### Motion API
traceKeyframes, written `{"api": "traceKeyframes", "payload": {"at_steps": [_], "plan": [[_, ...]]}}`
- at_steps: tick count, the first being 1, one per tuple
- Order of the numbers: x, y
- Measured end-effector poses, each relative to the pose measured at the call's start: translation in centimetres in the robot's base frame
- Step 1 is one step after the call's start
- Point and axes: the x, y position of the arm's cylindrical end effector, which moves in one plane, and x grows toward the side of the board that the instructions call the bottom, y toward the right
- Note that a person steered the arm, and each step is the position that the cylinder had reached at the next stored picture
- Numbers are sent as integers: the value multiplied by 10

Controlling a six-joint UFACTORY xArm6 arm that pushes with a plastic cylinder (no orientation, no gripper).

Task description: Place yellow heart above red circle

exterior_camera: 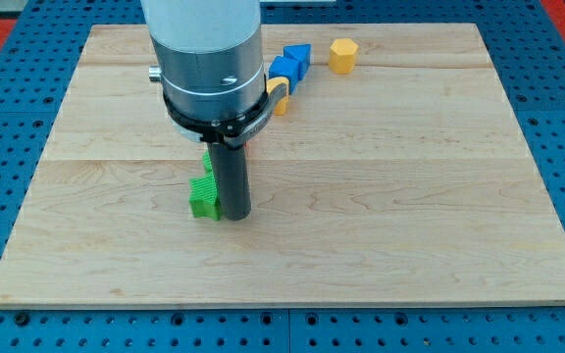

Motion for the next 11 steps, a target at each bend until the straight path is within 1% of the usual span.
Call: {"api": "traceKeyframes", "payload": {"at_steps": [1,2,3,6,7,8,9,10,11], "plan": [[4,13],[7,62],[6,83],[5,85],[-15,106],[-53,120],[-104,101],[-146,83],[-160,46]]}}
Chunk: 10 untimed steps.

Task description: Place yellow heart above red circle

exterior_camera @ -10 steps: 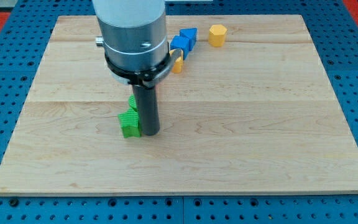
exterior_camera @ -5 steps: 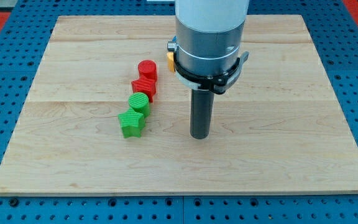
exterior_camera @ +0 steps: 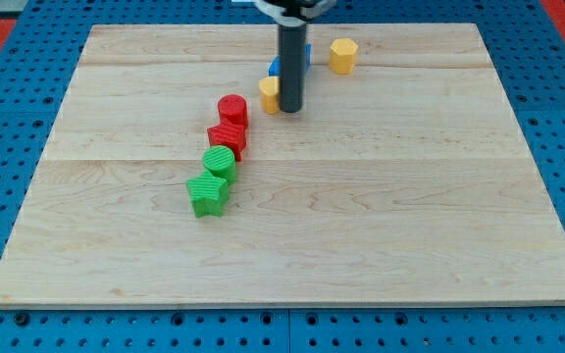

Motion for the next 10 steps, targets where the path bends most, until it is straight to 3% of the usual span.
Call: {"api": "traceKeyframes", "payload": {"at_steps": [3,4,6,8,10], "plan": [[-63,-32],[-64,-36],[-8,2],[-30,12],[-59,-19]]}}
